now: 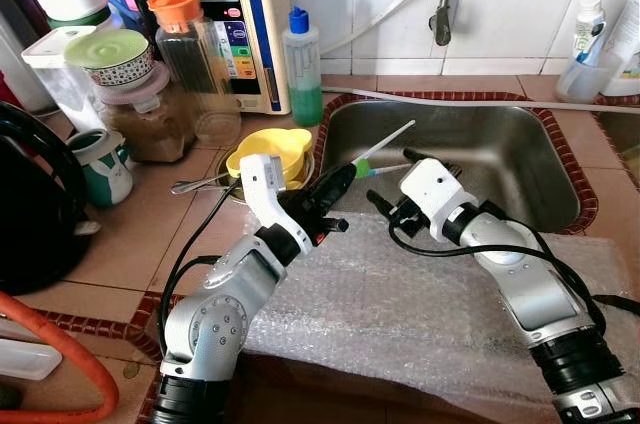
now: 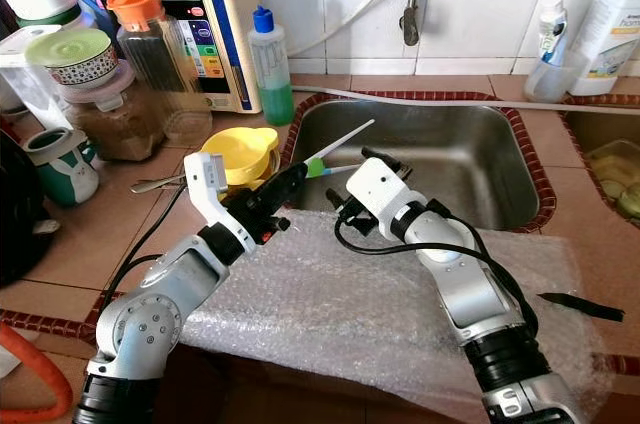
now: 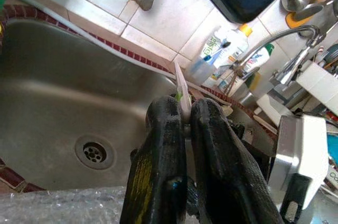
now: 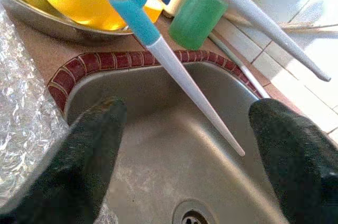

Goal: Kitchen organization

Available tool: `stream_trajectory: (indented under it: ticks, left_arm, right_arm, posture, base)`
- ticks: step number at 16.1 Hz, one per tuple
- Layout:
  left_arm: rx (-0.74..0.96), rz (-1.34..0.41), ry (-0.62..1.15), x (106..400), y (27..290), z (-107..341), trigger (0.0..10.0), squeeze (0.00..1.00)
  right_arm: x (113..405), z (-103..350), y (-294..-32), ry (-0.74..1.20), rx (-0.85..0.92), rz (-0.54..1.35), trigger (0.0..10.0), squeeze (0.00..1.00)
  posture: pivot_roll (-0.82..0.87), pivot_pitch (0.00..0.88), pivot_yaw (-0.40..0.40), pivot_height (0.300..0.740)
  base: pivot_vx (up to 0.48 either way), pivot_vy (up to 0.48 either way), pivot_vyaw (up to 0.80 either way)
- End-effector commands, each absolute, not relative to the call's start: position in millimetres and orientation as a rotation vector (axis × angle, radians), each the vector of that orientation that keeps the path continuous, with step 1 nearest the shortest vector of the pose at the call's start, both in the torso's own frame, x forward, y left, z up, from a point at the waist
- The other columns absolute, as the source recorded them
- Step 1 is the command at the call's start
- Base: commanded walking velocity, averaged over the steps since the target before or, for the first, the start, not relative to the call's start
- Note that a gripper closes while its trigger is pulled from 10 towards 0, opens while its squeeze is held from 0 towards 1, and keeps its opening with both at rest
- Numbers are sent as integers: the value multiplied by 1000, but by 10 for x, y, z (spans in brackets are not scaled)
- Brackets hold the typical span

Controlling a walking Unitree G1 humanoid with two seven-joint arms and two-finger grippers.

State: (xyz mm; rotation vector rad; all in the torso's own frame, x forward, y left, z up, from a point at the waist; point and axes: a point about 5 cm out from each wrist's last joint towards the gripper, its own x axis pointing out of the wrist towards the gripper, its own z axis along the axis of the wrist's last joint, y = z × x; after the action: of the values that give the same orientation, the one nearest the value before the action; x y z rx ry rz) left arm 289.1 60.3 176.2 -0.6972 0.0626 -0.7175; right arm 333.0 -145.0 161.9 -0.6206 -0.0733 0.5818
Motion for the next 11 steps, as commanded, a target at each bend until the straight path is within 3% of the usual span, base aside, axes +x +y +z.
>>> stream_trajectory:
  ticks: [1, 5, 6, 7, 11]
  left_arm:
    - [-677, -739, 40, 2863, 612, 1818, 0, 0]
    - [-658, -772, 66, 2823, 584, 1780, 0, 0]
    - [-652, -784, 75, 2813, 571, 1773, 0, 0]
    - [-650, -788, 79, 2808, 563, 1770, 0, 0]
    - [-643, -789, 82, 2811, 573, 1768, 0, 0]
  right_arm:
    - [3346, 1641, -1394, -95, -634, 604, 0, 0]
    - [3399, 1641, -1357, -134, -658, 631, 0, 0]
    - [3404, 1640, -1350, -138, -664, 634, 627, 0]
    - [3410, 1639, -1348, -144, -667, 635, 0, 0]
    - [3413, 1613, -1304, -155, -661, 658, 0, 0]
  posture:
    - [-253, 82, 130, 740]
    - [-250, 76, 132, 740]
    - [-250, 76, 133, 740]
    - [-250, 76, 133, 740]
    - [-249, 73, 136, 740]
  base:
    - [0, 0, 0]
    - [0, 0, 0]
    - [0, 0, 0]
    - [0, 0, 0]
    - [0, 0, 0]
